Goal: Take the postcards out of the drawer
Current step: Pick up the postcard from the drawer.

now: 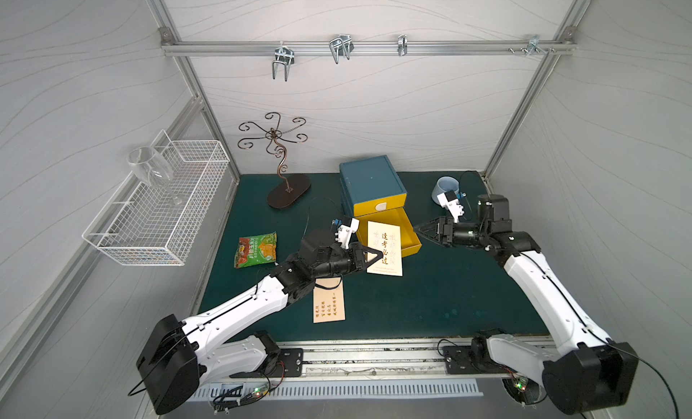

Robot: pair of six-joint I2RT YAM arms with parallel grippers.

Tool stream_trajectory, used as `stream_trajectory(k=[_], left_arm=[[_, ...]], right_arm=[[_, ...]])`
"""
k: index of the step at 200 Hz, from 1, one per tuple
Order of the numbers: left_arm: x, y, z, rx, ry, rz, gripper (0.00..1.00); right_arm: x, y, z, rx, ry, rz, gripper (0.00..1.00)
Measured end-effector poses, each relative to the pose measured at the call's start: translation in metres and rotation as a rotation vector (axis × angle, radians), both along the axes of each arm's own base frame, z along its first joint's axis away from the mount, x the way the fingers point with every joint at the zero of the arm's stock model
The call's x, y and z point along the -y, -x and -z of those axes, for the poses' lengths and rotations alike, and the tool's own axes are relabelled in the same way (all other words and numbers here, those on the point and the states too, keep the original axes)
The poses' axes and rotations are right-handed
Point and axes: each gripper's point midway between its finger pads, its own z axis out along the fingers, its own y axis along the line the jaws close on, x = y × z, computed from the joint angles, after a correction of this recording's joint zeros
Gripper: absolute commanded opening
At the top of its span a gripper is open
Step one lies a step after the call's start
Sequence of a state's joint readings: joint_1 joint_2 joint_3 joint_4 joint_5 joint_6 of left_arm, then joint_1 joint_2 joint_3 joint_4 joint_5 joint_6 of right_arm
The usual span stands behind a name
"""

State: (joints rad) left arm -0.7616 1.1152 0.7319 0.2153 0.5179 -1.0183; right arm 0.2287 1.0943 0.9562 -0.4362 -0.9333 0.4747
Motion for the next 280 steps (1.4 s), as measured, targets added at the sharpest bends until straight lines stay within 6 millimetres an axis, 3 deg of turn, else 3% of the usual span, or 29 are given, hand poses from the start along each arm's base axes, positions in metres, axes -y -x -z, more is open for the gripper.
stream_trajectory(k=[29, 56, 76, 101, 131, 142, 155, 175, 193, 231, 255, 280], left_arm=[[0.008, 0.005, -0.022, 0.081, 0.08, 0.066, 0.0], [0.015, 0.003, -0.03, 0.118, 0.123, 0.087, 0.0], [0.019, 0.0, -0.028, 0.113, 0.136, 0.095, 0.0], [0.024, -0.005, -0.019, 0.083, 0.137, 0.097, 0.0], [0.026, -0.008, -0.013, 0.055, 0.142, 0.095, 0.0], [0.026, -0.007, -0.013, 0.052, 0.144, 0.095, 0.11], [0.026, -0.008, -0.012, 0.042, 0.14, 0.093, 0.32], [0.021, -0.012, -0.004, 0.011, 0.116, 0.064, 0.45], [0.005, -0.019, 0.009, -0.033, 0.076, 0.0, 0.5], [-0.061, -0.045, 0.028, -0.08, -0.015, -0.244, 0.56], [-0.094, -0.05, 0.025, -0.052, -0.064, -0.356, 0.6], [-0.121, -0.052, 0.028, -0.042, -0.114, -0.438, 0.65]], right_arm=[[-0.02, 0.026, 0.003, -0.025, -0.021, -0.075, 0.68], [-0.028, 0.035, 0.004, -0.028, -0.048, -0.084, 0.65], [-0.032, 0.035, 0.006, -0.041, -0.065, -0.083, 0.52], [-0.036, 0.034, 0.006, -0.042, -0.083, -0.072, 0.25], [-0.036, 0.035, 0.001, -0.031, -0.098, -0.054, 0.14], [-0.035, 0.036, -0.001, -0.023, -0.102, -0.05, 0.12], [-0.034, 0.037, -0.003, -0.013, -0.103, -0.044, 0.08], [-0.031, 0.039, -0.001, -0.008, -0.083, -0.028, 0.02], [-0.026, 0.044, 0.007, -0.028, -0.047, -0.012, 0.0], [-0.016, 0.063, 0.025, -0.073, 0.035, 0.014, 0.0], [-0.022, 0.087, 0.04, -0.096, 0.091, -0.019, 0.0], [-0.032, 0.118, 0.073, -0.157, 0.188, -0.061, 0.0]])
